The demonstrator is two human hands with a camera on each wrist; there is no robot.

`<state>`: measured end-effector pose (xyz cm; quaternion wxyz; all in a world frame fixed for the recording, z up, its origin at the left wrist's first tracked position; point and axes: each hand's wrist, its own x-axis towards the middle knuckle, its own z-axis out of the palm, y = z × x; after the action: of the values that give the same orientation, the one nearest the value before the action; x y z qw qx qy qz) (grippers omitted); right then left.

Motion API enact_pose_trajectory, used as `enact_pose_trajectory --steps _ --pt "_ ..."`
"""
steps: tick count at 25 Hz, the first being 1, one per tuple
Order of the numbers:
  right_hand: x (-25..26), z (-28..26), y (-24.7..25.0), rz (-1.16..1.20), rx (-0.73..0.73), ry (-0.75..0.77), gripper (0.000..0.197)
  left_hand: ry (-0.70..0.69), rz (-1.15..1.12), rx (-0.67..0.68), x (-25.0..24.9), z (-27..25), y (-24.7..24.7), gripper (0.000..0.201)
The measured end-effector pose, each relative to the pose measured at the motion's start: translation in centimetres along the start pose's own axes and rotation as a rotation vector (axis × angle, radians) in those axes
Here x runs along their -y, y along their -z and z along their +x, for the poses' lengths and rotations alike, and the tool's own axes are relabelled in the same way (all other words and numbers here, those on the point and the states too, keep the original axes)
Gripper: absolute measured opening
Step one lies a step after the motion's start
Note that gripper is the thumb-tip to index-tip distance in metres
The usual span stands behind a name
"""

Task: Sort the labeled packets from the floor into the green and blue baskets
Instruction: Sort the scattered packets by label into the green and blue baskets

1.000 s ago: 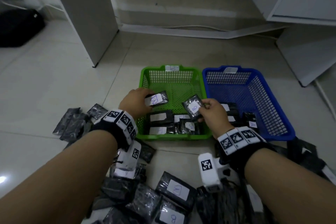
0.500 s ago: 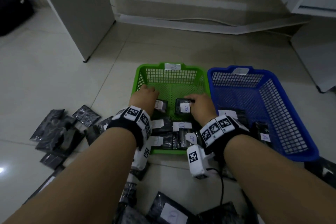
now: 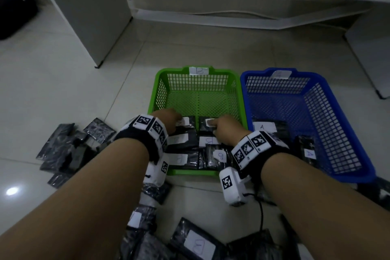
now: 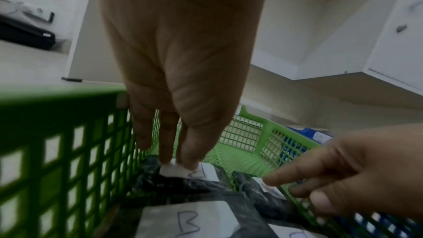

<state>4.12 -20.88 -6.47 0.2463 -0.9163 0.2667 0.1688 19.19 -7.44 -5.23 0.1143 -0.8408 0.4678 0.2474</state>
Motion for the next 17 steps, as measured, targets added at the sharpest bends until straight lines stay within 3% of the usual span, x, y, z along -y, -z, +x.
enact_pose_trajectory --steps 4,9,11,14,17 --pt "2.3 -3.1 -0.8 0.274 -0.22 0.067 0.029 -0.091 -0.128 -0.047 -0.3 -4.5 1.6 0.039" --pt "7.1 -10.0 -5.4 0.305 -0.508 0.281 0.022 -0.219 -0.411 -0.505 2.0 -14.1 -1.6 0.021" --pt "8.7 -13.1 -7.8 0.304 -0.534 0.349 0.021 -0.203 -0.447 -0.598 3.1 -17.8 -4.9 0.016" --pt "10.1 -15.3 -11.1 0.291 -0.379 0.395 0.021 -0.113 -0.419 -0.469 4.1 -21.0 -10.1 0.017" --pt "10.6 -15.3 -13.3 0.154 -0.162 0.304 0.029 -0.096 -0.262 -0.246 4.4 -22.3 -14.1 0.048"
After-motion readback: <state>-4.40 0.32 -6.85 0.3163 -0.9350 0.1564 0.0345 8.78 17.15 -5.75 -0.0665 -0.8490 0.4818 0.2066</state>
